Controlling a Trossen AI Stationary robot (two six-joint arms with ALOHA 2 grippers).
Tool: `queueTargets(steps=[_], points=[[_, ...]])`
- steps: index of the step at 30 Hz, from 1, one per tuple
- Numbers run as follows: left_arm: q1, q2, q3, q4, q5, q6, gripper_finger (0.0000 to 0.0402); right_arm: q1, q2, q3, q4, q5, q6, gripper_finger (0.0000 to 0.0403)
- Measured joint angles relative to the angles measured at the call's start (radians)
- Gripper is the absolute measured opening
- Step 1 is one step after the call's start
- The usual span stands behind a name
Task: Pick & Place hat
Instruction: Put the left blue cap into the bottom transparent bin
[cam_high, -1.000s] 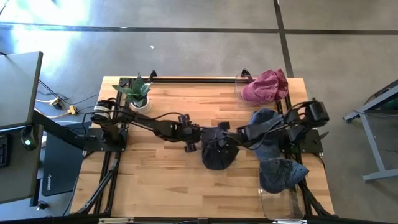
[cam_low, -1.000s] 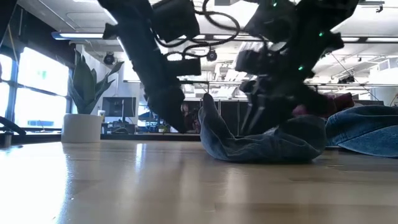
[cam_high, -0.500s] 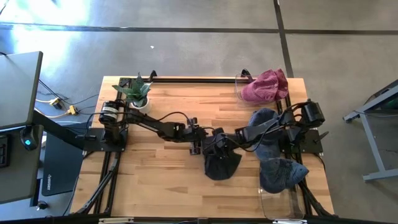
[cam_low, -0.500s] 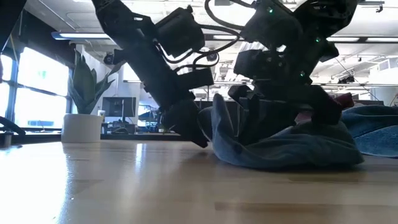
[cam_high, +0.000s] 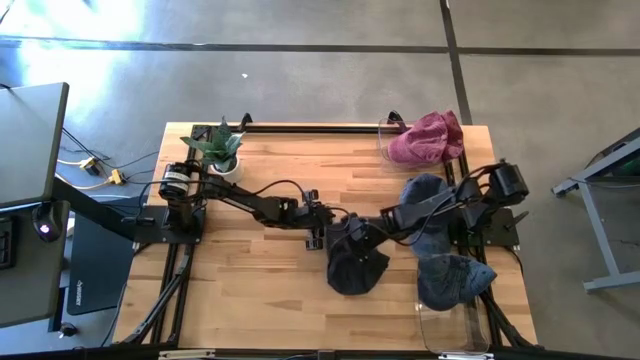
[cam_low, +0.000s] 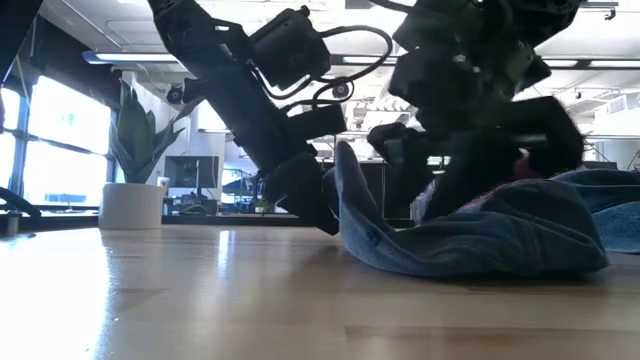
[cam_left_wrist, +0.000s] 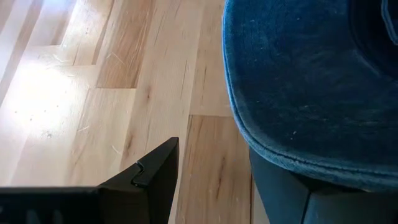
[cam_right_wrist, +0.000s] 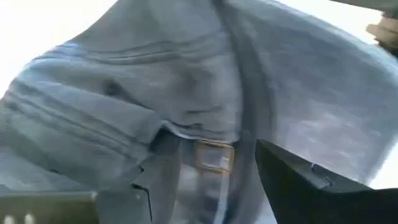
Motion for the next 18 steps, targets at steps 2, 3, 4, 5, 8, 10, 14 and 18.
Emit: queueTargets(steps=[2,3,4,5,8,10,14,18], points=[[0.0,0.0,0.0,0.0,0.001,0.0,0.0191,0.016,0.016,0.0,0.001,0.015,-0.021,0.0202],[0.0,0.0,0.0,0.0,0.003,0.0,0.0191,0.024,0.028,0.0,0.001,0.036,-0.036,0.02],[0.0,0.0,0.0,0.0,0.004,0.0,0.0191,0.033,0.039,0.0,0.001,0.065,-0.055,0.0199],[0.0,0.0,0.0,0.0,0.009,0.0,0.0191,0.04,0.05,0.0,0.001,0.099,-0.075,0.0197],[0.0,0.0,0.0,0.002,0.022,0.0,0.0191,0.061,0.072,0.002,0.023,0.215,-0.125,0.0185],[0.0,0.0,0.0,0.002,0.023,-0.001,0.0191,0.068,0.075,0.002,0.032,0.256,-0.127,0.0168],[0.0,0.0,0.0,0.007,0.041,-0.001,0.0191,0.069,0.069,0.0,0.046,0.293,-0.122,0.0112],[0.0,0.001,0.0,0.015,0.068,-0.001,0.0191,0.069,0.068,0.0,0.062,0.386,-0.122,0.0042]])
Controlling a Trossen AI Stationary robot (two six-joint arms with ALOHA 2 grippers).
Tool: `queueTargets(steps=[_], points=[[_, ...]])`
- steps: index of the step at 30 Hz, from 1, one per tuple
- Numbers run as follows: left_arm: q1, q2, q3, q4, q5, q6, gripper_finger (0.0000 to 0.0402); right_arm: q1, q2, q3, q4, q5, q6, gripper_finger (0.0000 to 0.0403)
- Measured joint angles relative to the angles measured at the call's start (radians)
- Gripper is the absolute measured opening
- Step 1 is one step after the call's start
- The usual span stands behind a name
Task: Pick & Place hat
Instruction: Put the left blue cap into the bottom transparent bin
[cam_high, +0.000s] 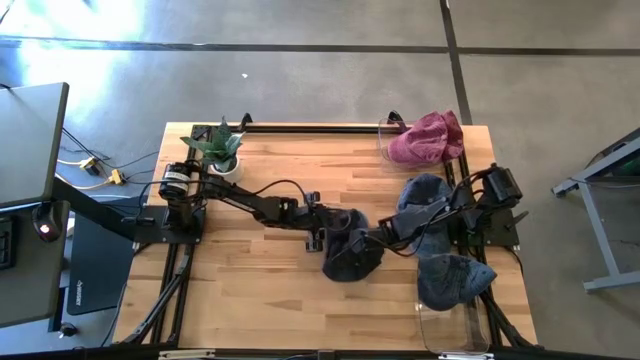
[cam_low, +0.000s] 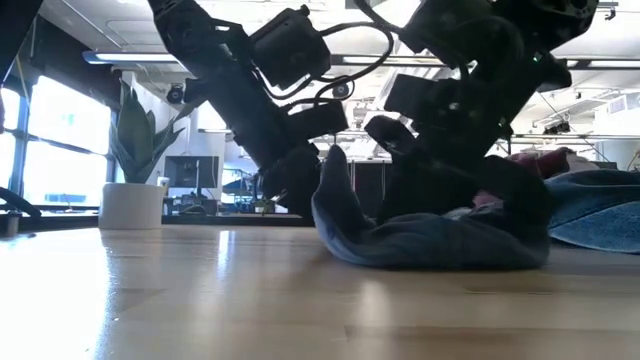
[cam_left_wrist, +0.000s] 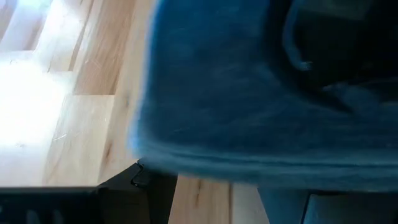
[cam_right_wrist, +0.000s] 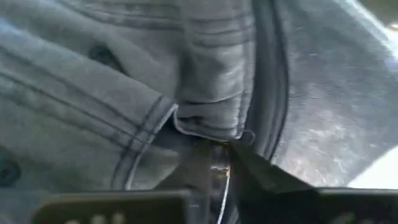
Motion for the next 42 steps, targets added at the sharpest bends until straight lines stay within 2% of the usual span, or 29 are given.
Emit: queueTargets(steps=[3,9,13,19,21,24,27,29,31,33,37,39,40,42], points=[[0.0,0.0,0.0,0.007,0.007,0.0,0.0191,0.0,-0.002,0.0,0.004,0.067,0.001,0.0009],[0.0,0.0,0.0,0.008,0.014,0.0,0.0191,0.018,-0.023,-0.002,-0.003,0.184,0.003,0.002],[0.0,0.0,0.0,0.011,0.02,0.0,0.0191,0.036,-0.052,-0.002,-0.005,0.205,0.003,0.0003],[0.0,0.0,0.0,0.017,0.066,0.004,0.0191,0.049,-0.075,-0.002,0.026,0.253,0.009,0.0002],[0.0,0.0,0.0,0.025,0.075,0.005,0.0191,0.031,-0.068,-0.002,0.043,0.209,0.027,0.0002],[0.0,0.0,0.0,0.038,0.101,0.005,0.0191,-0.008,-0.063,-0.001,0.041,0.064,0.082,0.0006],[0.0,0.0,0.0,0.044,0.117,0.005,0.0191,-0.044,-0.063,0.0,0.041,0.023,0.138,0.0005],[0.0,0.0,0.0,0.044,0.118,0.004,0.0191,-0.063,-0.063,0.0,0.017,-0.044,0.132,0.0007],[0.001,0.0,0.0,0.044,0.118,0.004,0.0191,-0.075,-0.061,0.0,0.007,-0.124,0.124,0.0019],[0.001,0.0,0.0,0.044,0.117,0.003,0.0191,-0.076,-0.059,0.0,0.008,-0.112,0.14,0.0041],[0.0,0.0,0.0,0.043,0.112,-0.001,0.0191,-0.065,-0.076,0.0,-0.002,0.162,0.172,0.0098],[0.0,0.0,0.0,0.04,0.11,-0.013,0.0191,-0.05,-0.117,-0.001,-0.029,0.26,0.177,0.012],[0.0,0.0,0.0,0.038,0.11,-0.016,0.0191,-0.039,-0.142,0.0,-0.047,0.259,0.168,0.0128],[0.0,0.0,0.0,0.037,0.109,-0.017,0.0191,-0.016,-0.198,0.0,-0.111,0.163,0.147,0.0137]])
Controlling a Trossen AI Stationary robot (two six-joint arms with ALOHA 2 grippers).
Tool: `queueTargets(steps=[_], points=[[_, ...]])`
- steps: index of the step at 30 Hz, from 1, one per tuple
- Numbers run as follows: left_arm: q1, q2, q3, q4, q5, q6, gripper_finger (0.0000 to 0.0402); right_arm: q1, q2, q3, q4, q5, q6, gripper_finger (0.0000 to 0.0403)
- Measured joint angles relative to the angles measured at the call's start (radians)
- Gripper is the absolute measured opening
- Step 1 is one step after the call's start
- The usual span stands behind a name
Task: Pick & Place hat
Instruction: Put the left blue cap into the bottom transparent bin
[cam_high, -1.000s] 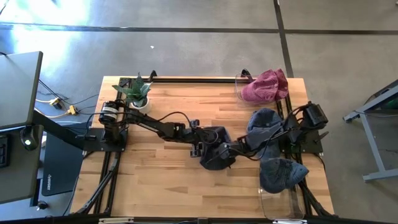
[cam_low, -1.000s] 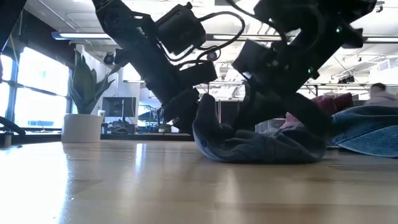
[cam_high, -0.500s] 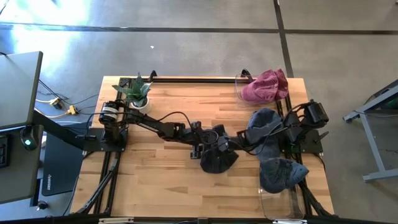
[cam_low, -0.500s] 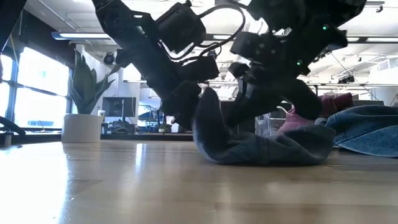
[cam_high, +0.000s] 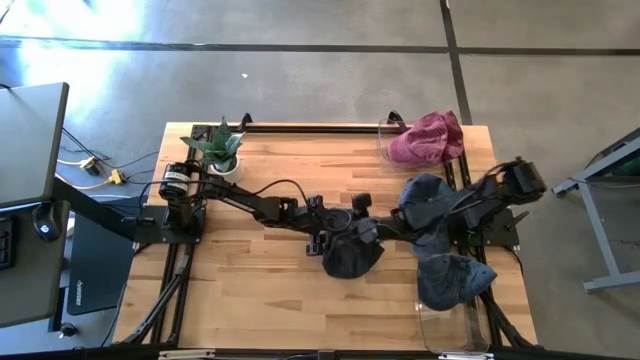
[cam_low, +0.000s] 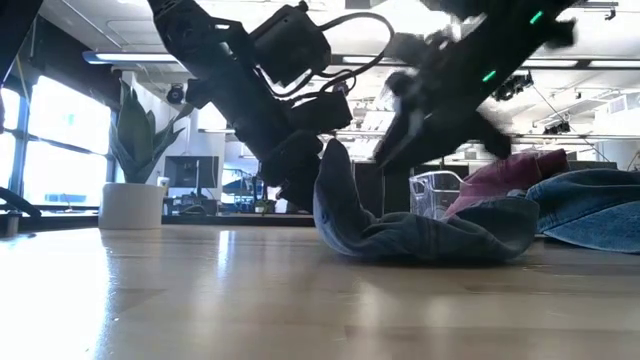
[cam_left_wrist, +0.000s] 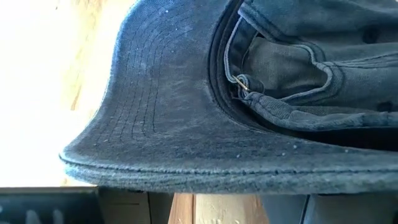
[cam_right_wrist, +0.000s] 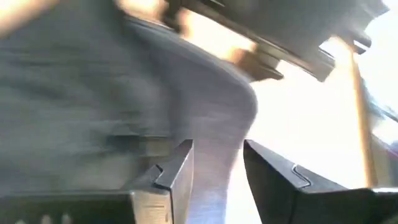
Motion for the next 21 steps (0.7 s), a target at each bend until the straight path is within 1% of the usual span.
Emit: queueTargets(steps=[1,3,5,6,7,8,11,13,15,17,19,21], points=[[0.0,0.0,0.0,0.0,0.0,0.0,0.0191,0.009,-0.023,0.0,-0.024,-0.075,0.002,0.014],[0.0,0.0,0.0,0.0,-0.001,-0.001,0.0191,0.021,-0.064,0.0,-0.058,-0.266,0.039,0.0141],[0.0,0.0,0.0,0.0,-0.001,-0.002,0.0191,0.026,-0.078,0.0,-0.054,-0.45,0.089,0.014],[0.0,0.0,0.0,0.0,-0.002,-0.002,0.0191,0.029,-0.076,0.0,-0.051,-0.509,0.111,0.0138],[0.0,0.0,0.0,0.0,-0.002,-0.002,0.0191,0.033,-0.062,0.0,-0.05,-0.54,0.123,0.0135],[0.0,0.0,0.0,-0.001,-0.002,-0.002,0.0191,0.037,-0.046,0.0,-0.046,-0.543,0.126,0.0132],[0.0,0.0,0.0,0.0,-0.002,-0.002,0.0191,0.039,0.02,0.0,0.0,-0.485,0.119,0.0121],[0.0,0.0,0.0,0.0,-0.003,-0.002,0.0191,0.027,0.076,0.0,0.022,-0.488,0.113,0.0114],[-0.001,0.0,0.0,-0.011,-0.028,-0.002,0.0191,0.018,0.114,-0.001,-0.005,-0.481,0.084,0.0107],[-0.009,-0.002,0.0,-0.058,-0.094,-0.003,0.0191,0.016,0.117,0.007,-0.037,-0.423,0.062,0.0101],[-0.023,-0.018,-0.002,-0.134,-0.204,-0.007,0.0191,0.023,0.096,0.026,-0.079,-0.349,0.059,0.0098],[-0.042,-0.039,0.0,-0.172,-0.32,-0.028,0.0191,0.034,0.066,0.047,-0.114,-0.273,0.066,0.0097]])
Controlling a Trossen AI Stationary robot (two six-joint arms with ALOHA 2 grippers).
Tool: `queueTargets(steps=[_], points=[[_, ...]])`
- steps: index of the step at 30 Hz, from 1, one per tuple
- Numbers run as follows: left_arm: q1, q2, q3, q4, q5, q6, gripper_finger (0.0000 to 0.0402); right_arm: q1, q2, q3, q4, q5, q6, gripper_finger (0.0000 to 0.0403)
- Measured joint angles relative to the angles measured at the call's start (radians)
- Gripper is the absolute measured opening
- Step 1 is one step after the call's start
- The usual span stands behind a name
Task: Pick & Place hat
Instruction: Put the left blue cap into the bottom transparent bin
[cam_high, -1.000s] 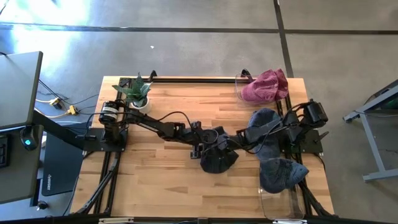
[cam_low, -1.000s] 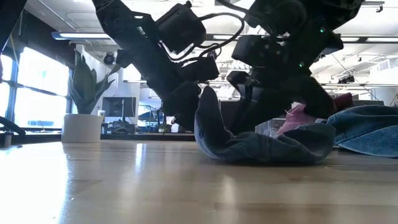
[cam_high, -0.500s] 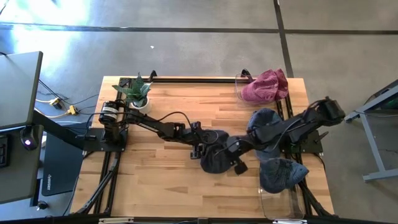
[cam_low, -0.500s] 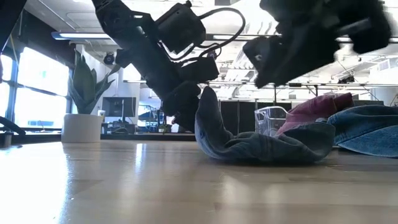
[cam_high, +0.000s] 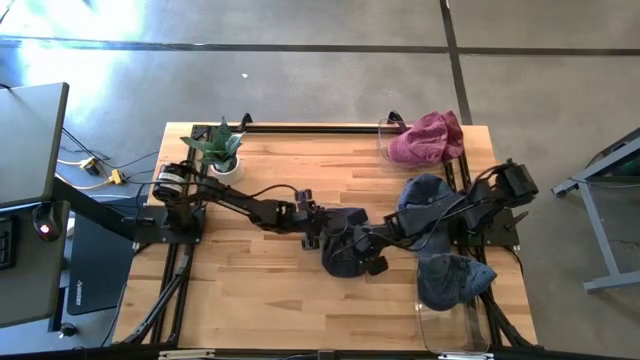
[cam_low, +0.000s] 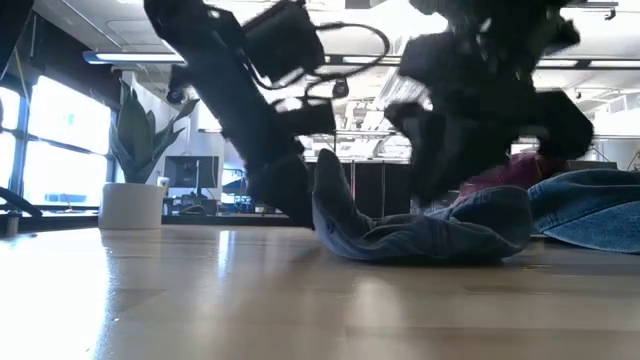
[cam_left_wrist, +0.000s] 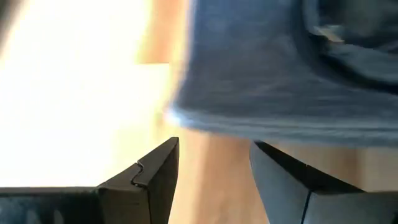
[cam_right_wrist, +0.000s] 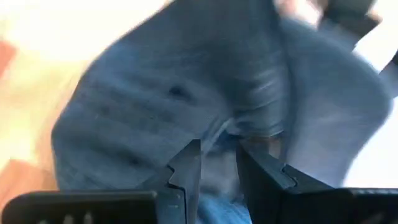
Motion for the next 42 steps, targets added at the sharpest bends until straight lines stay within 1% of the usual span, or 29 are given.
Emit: queueTargets(steps=[2,4,7,9,10,11,13,15,17,18,20,22,25,28,30,31,33,35,38,40,42], points=[[-0.02,-0.024,0.0,-0.054,-0.094,-0.008,0.0191,0.013,-0.035,0.013,-0.031,0.035,0.021,0.0099],[-0.041,-0.049,0.003,-0.098,-0.156,-0.013,0.0191,0.03,-0.071,0.014,-0.064,0.026,0.034,0.0103],[-0.071,-0.111,0.008,-0.17,-0.197,-0.027,0.0191,0.057,-0.102,0.004,-0.131,-0.007,0.052,0.0119],[-0.093,-0.156,0.01,-0.152,-0.196,-0.025,0.0191,0.077,-0.108,0.003,-0.186,-0.034,0.042,0.0138],[-0.101,-0.176,0.01,-0.132,-0.173,-0.015,0.0191,0.087,-0.108,0.003,-0.221,-0.039,0.02,0.0149],[-0.11,-0.196,0.01,-0.116,-0.124,-0.002,0.0191,0.097,-0.106,0.003,-0.26,-0.047,-0.022,0.016],[-0.117,-0.209,0.01,-0.001,0.012,0.034,0.0191,0.122,-0.096,0.003,-0.329,-0.043,-0.134,0.0183],[-0.118,-0.208,0.01,0.1,0.172,0.068,0.0191,0.151,-0.084,0.003,-0.376,0.004,-0.242,0.0198],[-0.116,-0.199,0.01,0.194,0.3,0.081,0.0191,0.176,-0.074,0.006,-0.384,0.082,-0.322,0.0204],[-0.114,-0.177,0.012,0.249,0.345,0.082,0.0191,0.186,-0.066,0.005,-0.386,0.115,-0.351,0.0204],[-0.098,-0.117,0.015,0.325,0.39,0.079,0.0191,0.199,-0.054,0.003,-0.382,0.147,-0.414,0.0198],[-0.092,-0.076,0.002,0.318,0.403,0.059,0.0191,0.207,-0.041,0.003,-0.377,0.161,-0.452,0.0184],[-0.067,-0.023,0.021,0.393,0.438,0.03,0.0191,0.208,-0.018,0.003,-0.383,0.165,-0.471,0.016],[-0.052,-0.008,0.03,0.352,0.49,-0.027,0.0191,0.209,0.004,0.003,-0.387,0.204,-0.506,0.0141],[-0.044,0.018,0.068,0.333,0.523,-0.033,0.0191,0.209,0.017,0.001,-0.388,0.251,-0.531,0.013],[-0.036,0.032,0.084,0.296,0.519,-0.017,0.0191,0.209,0.019,0.0,-0.39,0.275,-0.535,0.0122],[-0.029,0.036,0.087,0.14,0.465,0.004,0.0191,0.209,0.019,-0.001,-0.389,0.297,-0.532,0.0102],[-0.027,0.045,0.102,0.041,0.388,0.003,0.0191,0.208,0.018,0.0,-0.391,0.297,-0.52,0.0073],[-0.029,0.033,0.121,-0.054,0.255,0.003,0.0191,0.209,0.017,0.0,-0.395,0.287,-0.507,0.0021],[-0.029,0.037,0.125,-0.13,0.174,0.003,0.0191,0.212,0.017,0.0,-0.389,0.282,-0.506,0.0008],[-0.03,0.035,0.14,-0.195,0.106,0.002,0.0191,0.216,0.017,0.005,-0.372,0.27,-0.495,0.0015]])
